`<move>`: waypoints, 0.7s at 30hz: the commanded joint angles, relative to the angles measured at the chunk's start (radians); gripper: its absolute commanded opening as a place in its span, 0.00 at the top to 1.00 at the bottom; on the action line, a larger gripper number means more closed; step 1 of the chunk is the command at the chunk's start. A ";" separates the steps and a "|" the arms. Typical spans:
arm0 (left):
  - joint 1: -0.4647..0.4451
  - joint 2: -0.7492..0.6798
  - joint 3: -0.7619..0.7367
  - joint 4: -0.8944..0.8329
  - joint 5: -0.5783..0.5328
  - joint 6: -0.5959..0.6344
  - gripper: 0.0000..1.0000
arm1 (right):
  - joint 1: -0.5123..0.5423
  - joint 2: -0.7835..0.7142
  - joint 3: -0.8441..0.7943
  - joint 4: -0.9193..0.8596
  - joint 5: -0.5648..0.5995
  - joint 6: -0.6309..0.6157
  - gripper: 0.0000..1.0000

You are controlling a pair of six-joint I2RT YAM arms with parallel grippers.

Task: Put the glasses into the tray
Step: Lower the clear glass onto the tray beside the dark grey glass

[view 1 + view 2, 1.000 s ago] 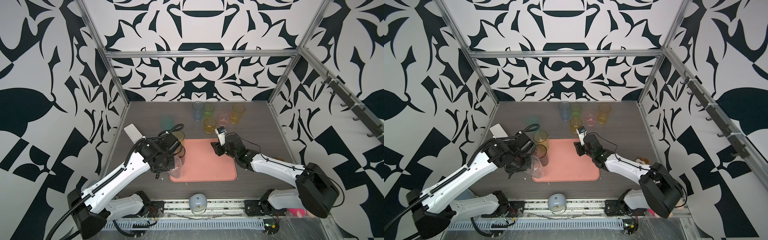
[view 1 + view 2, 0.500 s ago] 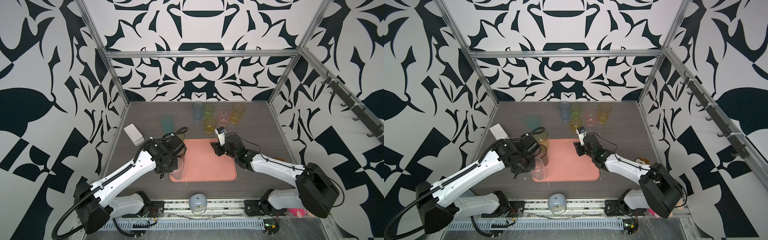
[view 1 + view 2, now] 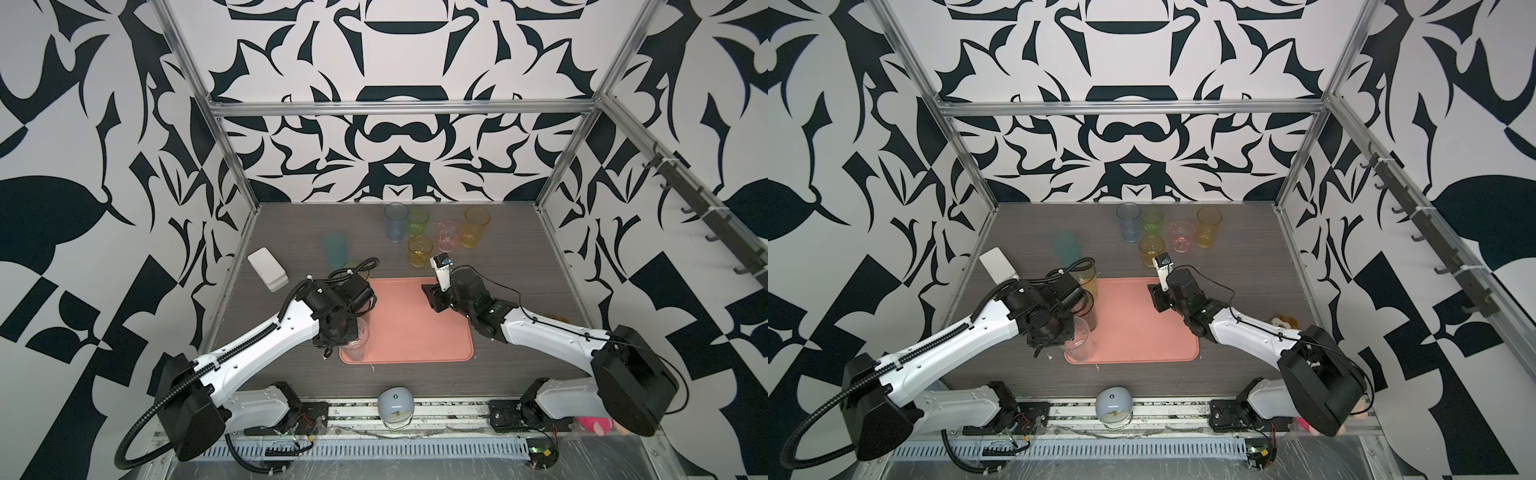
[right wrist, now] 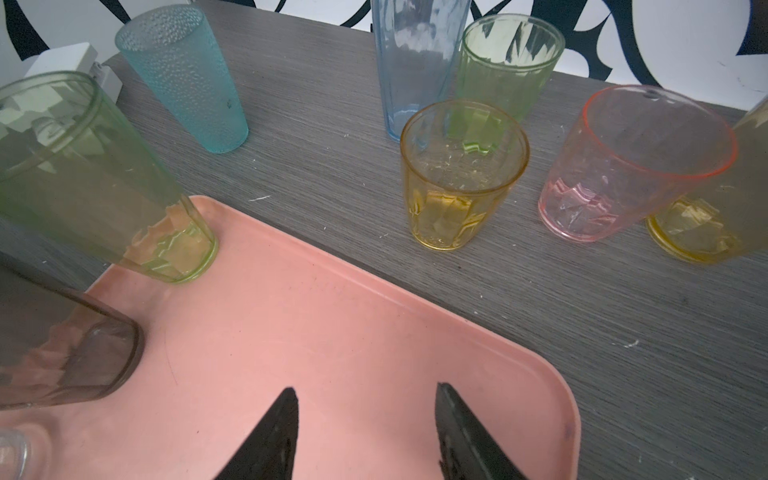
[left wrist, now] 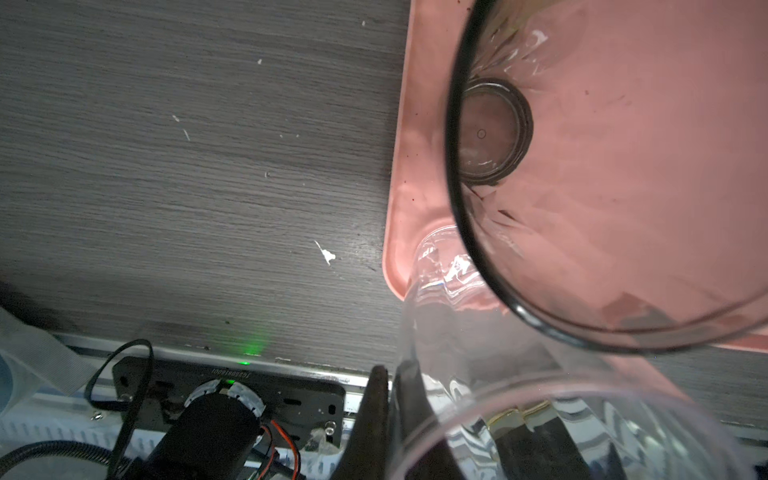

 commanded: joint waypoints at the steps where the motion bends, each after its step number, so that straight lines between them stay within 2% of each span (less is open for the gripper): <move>1: -0.003 0.008 -0.019 -0.006 -0.012 -0.017 1.00 | 0.005 -0.012 0.017 0.014 0.022 -0.013 0.44; 10: -0.003 0.035 -0.021 0.001 -0.006 -0.007 1.00 | 0.007 -0.010 0.019 0.010 0.025 -0.013 0.44; 17: -0.003 0.024 0.003 -0.009 -0.025 -0.015 0.80 | 0.007 -0.009 0.022 0.006 0.029 -0.014 0.44; 21: -0.003 0.000 0.020 -0.019 -0.028 -0.010 0.74 | 0.007 -0.007 0.023 0.003 0.032 -0.013 0.44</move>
